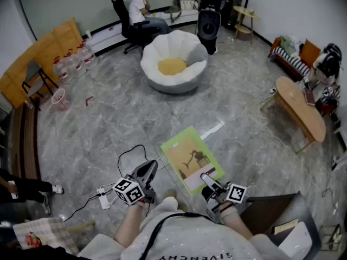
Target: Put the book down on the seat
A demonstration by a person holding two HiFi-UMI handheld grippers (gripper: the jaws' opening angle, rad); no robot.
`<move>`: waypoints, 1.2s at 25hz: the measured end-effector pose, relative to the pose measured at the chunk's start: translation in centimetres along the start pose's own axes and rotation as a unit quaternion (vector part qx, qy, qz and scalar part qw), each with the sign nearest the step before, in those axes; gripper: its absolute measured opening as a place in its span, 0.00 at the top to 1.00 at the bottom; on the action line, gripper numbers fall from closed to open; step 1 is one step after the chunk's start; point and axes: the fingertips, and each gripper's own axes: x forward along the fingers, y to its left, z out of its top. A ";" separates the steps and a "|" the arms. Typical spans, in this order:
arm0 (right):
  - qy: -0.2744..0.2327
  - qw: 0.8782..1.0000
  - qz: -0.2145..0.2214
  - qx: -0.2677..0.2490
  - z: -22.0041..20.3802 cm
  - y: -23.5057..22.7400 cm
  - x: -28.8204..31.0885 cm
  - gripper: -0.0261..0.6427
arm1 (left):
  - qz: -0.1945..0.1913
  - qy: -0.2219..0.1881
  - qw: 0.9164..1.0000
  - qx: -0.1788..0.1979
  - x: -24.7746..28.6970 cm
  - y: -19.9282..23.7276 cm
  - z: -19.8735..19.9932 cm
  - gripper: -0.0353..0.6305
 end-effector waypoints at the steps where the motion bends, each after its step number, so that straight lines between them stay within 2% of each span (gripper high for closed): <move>1: 0.000 1.000 0.000 -0.003 -0.1 0.1 -0.4 0.73 | -0.001 -0.002 1.000 0.001 0.1 -0.2 0.0 0.91; 8: -0.004 1.000 0.000 -0.008 -0.2 0.6 -1.8 0.73 | -0.005 -0.016 1.000 -0.003 0.6 -1.0 0.1 0.91; 12: -0.003 1.000 0.000 -0.011 -0.3 0.4 -3.1 0.73 | -0.003 -0.010 1.000 -0.006 0.5 -2.0 -1.3 0.91; 18: 0.001 1.000 0.004 0.003 -0.1 -0.1 -2.8 0.73 | 0.018 -0.002 0.999 -0.026 0.4 -0.1 -1.9 0.91; 24: -0.004 1.000 -0.004 0.006 2.6 -1.7 -0.5 0.73 | 0.016 0.002 0.999 -0.030 3.6 2.8 -0.7 0.91; 30: -0.019 1.000 -0.006 0.003 7.7 -3.0 3.7 0.73 | 0.001 0.000 0.999 -0.036 8.8 6.2 1.8 0.91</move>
